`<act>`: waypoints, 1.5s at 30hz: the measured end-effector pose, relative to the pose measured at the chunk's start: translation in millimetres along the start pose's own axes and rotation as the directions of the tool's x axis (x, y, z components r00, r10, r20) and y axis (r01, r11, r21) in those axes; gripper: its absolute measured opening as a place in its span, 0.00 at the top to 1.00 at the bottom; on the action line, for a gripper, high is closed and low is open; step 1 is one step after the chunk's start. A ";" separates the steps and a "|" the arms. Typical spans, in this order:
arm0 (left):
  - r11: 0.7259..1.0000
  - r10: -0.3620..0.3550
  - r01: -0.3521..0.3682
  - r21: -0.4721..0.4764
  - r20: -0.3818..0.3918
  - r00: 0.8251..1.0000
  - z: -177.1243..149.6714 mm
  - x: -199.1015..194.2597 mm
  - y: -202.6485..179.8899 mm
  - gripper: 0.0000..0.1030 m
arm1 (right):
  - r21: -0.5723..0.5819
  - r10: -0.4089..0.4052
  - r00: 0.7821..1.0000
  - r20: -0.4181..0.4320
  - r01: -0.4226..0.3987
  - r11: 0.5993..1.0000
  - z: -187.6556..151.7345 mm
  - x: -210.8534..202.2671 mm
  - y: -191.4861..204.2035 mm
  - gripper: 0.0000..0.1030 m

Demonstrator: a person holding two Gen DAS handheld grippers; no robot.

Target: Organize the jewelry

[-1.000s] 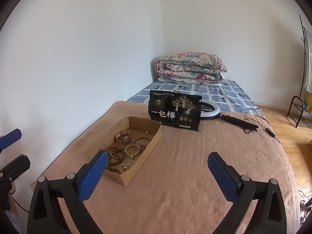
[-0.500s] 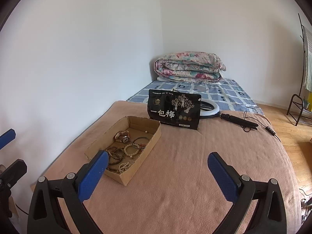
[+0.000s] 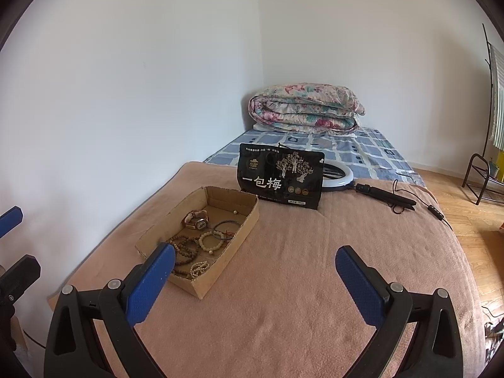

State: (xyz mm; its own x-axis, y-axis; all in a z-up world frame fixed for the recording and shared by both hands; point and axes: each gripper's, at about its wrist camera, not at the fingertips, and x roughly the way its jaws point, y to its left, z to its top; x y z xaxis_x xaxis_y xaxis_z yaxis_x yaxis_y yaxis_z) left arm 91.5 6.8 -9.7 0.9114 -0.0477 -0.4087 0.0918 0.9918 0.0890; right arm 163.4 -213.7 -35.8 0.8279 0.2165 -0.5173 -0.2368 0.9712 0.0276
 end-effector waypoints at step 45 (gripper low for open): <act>1.000 0.001 -0.001 -0.007 -0.003 1.000 1.4 0.4 2.4 0.00 | -0.001 0.003 1.000 -0.014 -0.003 1.000 -6.2 4.1 -0.8 0.00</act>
State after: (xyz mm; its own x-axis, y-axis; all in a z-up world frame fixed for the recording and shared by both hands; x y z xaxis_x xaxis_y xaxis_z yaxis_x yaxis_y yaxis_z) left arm 92.6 9.0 -8.4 0.9102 -0.0464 -0.4116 0.0880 0.9927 0.0827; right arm 163.8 -214.2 -43.3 0.8200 0.2185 -0.5291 -0.2403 0.9703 0.0283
